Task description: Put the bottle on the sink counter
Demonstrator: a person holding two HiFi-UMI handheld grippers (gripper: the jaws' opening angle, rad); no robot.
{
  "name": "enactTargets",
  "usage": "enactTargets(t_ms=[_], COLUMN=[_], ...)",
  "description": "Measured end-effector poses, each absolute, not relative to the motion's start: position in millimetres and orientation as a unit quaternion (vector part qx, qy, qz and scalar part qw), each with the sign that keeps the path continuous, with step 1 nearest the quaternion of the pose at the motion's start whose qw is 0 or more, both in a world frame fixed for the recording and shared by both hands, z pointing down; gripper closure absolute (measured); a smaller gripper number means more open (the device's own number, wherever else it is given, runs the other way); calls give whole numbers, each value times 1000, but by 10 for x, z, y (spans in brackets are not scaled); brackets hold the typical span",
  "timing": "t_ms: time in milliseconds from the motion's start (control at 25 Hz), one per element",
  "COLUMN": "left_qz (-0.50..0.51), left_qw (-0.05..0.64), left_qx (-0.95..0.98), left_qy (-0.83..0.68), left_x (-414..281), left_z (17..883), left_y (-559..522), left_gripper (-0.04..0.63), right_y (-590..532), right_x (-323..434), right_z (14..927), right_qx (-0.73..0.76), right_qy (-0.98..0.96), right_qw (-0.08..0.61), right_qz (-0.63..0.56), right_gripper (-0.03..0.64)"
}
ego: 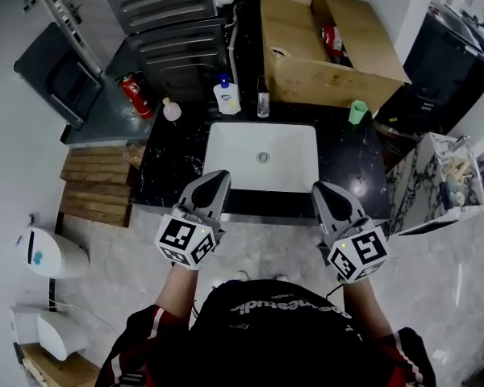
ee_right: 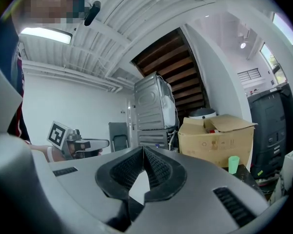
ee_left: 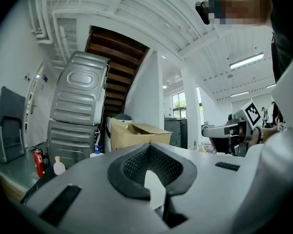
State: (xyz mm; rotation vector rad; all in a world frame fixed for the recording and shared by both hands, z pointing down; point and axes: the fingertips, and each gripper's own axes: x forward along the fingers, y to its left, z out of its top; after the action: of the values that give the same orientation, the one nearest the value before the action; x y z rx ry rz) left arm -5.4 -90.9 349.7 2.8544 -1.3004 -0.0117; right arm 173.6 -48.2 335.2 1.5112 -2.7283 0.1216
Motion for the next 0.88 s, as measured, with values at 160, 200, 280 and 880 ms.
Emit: enactTargets(t_ms=[160, 200, 280, 880], left_qz=[32, 40, 38, 33], left_qw=[-37, -44, -42, -29], left_qx=[912, 914, 917, 924], left_qy=[-407, -402, -395, -380], left_x=[-118, -130, -174, -296], left_z=[3566, 3579, 3574, 3662], left_y=[-898, -888, -879, -805], left_gripper=[580, 580, 580, 580], right_y=[-477, -471, -457, -383], right_x=[1566, 1529, 1452, 1272], right_z=[3367, 3371, 3361, 3383], right_qx=[478, 478, 476, 484], right_qy=[-877, -878, -878, -874], right_qw=[17, 17, 19, 16], right_qz=[33, 34, 32, 35], right_gripper=[577, 578, 577, 577])
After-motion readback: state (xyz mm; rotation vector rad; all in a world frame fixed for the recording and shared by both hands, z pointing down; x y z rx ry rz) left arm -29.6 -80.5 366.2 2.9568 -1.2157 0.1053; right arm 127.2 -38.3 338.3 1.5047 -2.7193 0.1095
